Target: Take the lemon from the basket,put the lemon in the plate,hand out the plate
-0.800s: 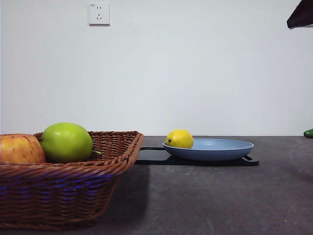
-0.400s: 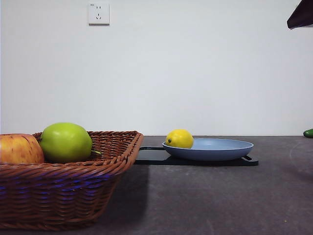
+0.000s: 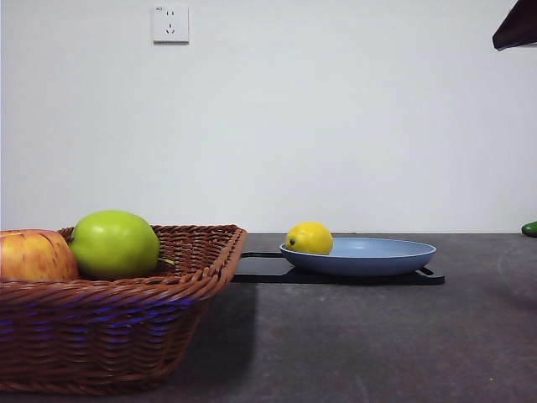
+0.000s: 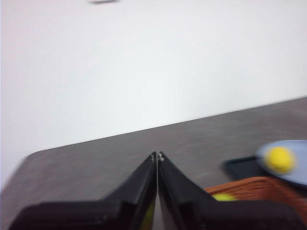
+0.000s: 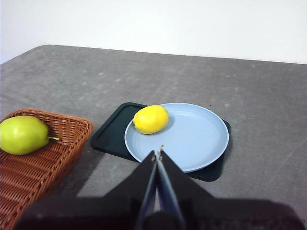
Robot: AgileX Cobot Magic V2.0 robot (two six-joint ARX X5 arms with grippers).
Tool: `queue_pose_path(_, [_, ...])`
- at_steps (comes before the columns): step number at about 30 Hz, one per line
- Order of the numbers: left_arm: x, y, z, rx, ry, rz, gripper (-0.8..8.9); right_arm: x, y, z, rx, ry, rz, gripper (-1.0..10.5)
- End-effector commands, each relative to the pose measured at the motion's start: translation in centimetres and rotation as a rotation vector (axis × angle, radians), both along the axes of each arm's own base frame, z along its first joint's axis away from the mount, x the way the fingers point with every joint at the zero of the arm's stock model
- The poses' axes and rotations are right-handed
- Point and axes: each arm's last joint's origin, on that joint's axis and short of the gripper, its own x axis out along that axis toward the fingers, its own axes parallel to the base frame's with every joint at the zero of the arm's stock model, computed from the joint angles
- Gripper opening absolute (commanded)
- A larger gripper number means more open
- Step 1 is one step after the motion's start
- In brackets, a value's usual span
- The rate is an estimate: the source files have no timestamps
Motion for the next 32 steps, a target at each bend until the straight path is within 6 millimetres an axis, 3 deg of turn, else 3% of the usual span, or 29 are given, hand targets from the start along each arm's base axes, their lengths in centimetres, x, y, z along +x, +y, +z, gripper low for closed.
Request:
queue_pose_path(1, [0.9,0.4,-2.2,0.018,0.013,0.075,0.09,0.0,0.1,0.4,0.019,-0.011,0.002,0.0])
queue_pose_path(8, [2.7,0.8,-7.6,0.006,0.122,0.089,0.09,0.0,0.1,0.4,0.018,-0.01,0.002,0.0])
queue_pose_path(12, [3.1,0.9,-9.5,0.001,0.18,0.097,0.09,0.0,0.1,0.4,0.019,-0.011,0.002,0.0])
queue_pose_path(23, [3.3,1.2,-10.8,-0.045,0.24,0.135,0.09,0.0,0.1,0.4,0.019,-0.011,0.002,0.0])
queue_pose_path(32, [3.3,1.2,-10.7,-0.044,0.229,0.135,0.09,0.0,0.1,0.4,0.019,-0.011,0.002,0.0])
